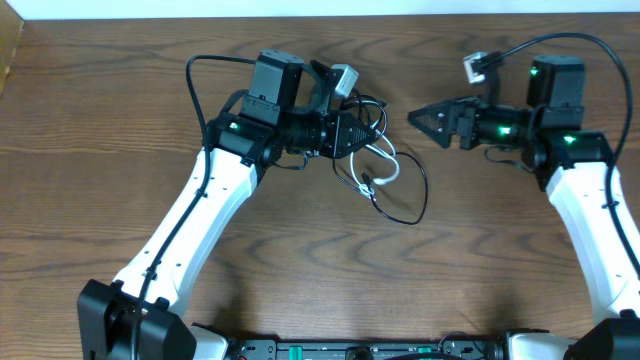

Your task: Untangle cables

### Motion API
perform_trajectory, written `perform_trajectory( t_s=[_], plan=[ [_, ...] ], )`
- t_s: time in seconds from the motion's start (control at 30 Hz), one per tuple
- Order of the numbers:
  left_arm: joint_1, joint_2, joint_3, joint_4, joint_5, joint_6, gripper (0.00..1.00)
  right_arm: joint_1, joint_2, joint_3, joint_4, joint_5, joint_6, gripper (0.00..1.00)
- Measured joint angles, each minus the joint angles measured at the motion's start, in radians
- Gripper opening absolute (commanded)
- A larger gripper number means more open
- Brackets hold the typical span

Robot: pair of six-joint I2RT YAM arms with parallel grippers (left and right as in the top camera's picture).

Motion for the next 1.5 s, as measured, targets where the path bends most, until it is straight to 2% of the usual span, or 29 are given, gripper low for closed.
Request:
perform_trajectory(
  t_s=[0.1,0.13,0.3,0.43,0.63,0.77,0.8,0.93,1.03,1.1,1.2,1.23,1.27,1.3,1.33,1.4,1.5],
  plan=[
    [0.002,0.000,0.000,0.003,0.013,-0.001,0.07,0.059,0.010,0.000,0.000,0.042,0.032,0.66],
    [0.001,0.000,0.000,0.004,0.016,-0.005,0.07,0.084,0.018,0.000,0.000,0.063,0.047,0.56],
    [0.001,0.000,0.000,0.016,0.024,-0.030,0.07,0.201,0.105,0.000,0.000,0.267,0.193,0.45],
    [0.002,0.000,0.000,0.016,0.040,-0.056,0.08,0.205,0.159,0.000,0.020,0.443,0.275,0.22],
    [0.063,-0.023,-0.001,-0.009,0.057,-0.061,0.08,0.124,0.181,0.000,-0.163,0.776,0.277,0.19],
    [0.156,-0.134,-0.002,-0.046,0.064,-0.061,0.07,0.020,0.182,0.001,-0.265,0.965,0.235,0.01],
    [0.175,-0.161,-0.002,-0.053,0.066,-0.061,0.07,-0.002,0.182,0.001,-0.274,0.990,0.227,0.01],
    [0.232,-0.203,-0.002,-0.074,0.075,-0.061,0.07,-0.089,0.183,0.001,-0.268,0.980,0.183,0.01],
    [0.237,-0.202,-0.002,-0.084,0.075,-0.060,0.07,-0.095,0.183,0.001,-0.267,0.956,0.162,0.01],
    [0.237,-0.202,-0.002,-0.087,0.058,-0.058,0.07,-0.095,0.183,0.001,-0.250,0.858,0.100,0.01],
    [0.236,-0.202,-0.002,-0.142,-0.092,-0.047,0.07,-0.097,0.178,0.002,-0.237,0.678,-0.008,0.01],
    [0.235,-0.202,-0.001,-0.180,-0.197,-0.047,0.07,-0.098,0.161,0.008,-0.264,0.653,-0.014,0.01],
    [0.236,-0.202,-0.002,-0.233,-0.375,-0.052,0.07,-0.107,0.129,0.016,-0.286,0.652,0.000,0.01],
    [0.236,-0.200,-0.002,-0.249,-0.473,-0.063,0.08,-0.114,0.108,0.025,-0.295,0.660,0.016,0.01],
    [0.237,-0.200,-0.002,-0.311,-0.750,-0.104,0.10,-0.144,0.043,0.048,-0.296,0.679,0.052,0.01],
    [0.236,-0.200,-0.002,-0.333,-0.880,-0.115,0.11,-0.182,-0.006,0.060,-0.294,0.683,0.082,0.01],
    [0.237,-0.200,-0.002,-0.370,-0.958,-0.128,0.13,-0.241,-0.041,0.062,-0.295,0.663,0.096,0.01]
  ],
)
